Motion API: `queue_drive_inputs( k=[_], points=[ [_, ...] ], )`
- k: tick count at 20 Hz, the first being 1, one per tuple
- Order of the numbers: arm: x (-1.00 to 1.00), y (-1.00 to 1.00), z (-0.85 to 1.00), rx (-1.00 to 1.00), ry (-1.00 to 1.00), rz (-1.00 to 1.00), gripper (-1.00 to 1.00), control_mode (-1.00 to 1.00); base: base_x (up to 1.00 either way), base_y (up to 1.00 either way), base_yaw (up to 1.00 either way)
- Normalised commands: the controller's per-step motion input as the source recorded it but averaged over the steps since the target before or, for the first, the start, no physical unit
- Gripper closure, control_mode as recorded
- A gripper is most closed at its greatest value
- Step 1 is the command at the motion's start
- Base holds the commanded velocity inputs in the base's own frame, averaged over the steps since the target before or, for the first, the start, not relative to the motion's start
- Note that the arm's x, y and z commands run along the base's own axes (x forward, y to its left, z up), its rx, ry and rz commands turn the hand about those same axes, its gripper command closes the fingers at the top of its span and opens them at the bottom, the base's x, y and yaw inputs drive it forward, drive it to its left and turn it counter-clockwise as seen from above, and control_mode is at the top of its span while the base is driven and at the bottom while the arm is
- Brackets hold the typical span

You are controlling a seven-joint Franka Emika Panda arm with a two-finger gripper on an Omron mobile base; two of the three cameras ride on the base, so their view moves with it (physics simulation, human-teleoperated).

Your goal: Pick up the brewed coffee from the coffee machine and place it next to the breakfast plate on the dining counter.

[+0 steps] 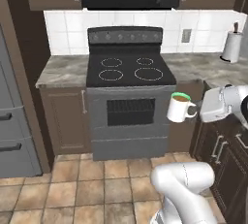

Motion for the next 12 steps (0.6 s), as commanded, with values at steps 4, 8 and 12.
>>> queue_drive_inputs(
  k=[4, 8, 12],
  points=[
    [0.00, 0.00, 0.00, 0.00, 0.00, 0.00, 1.00, 1.00, 0.64, 0.71, 0.54],
    [0.00, 0.00, 0.00, 0.00, 0.00, 0.00, 1.00, 1.00, 0.59, 0.74, 0.55],
    [0.00, 0.00, 0.00, 0.00, 0.00, 0.00, 1.00, 1.00, 0.57, 0.72, 0.56]
  ],
)
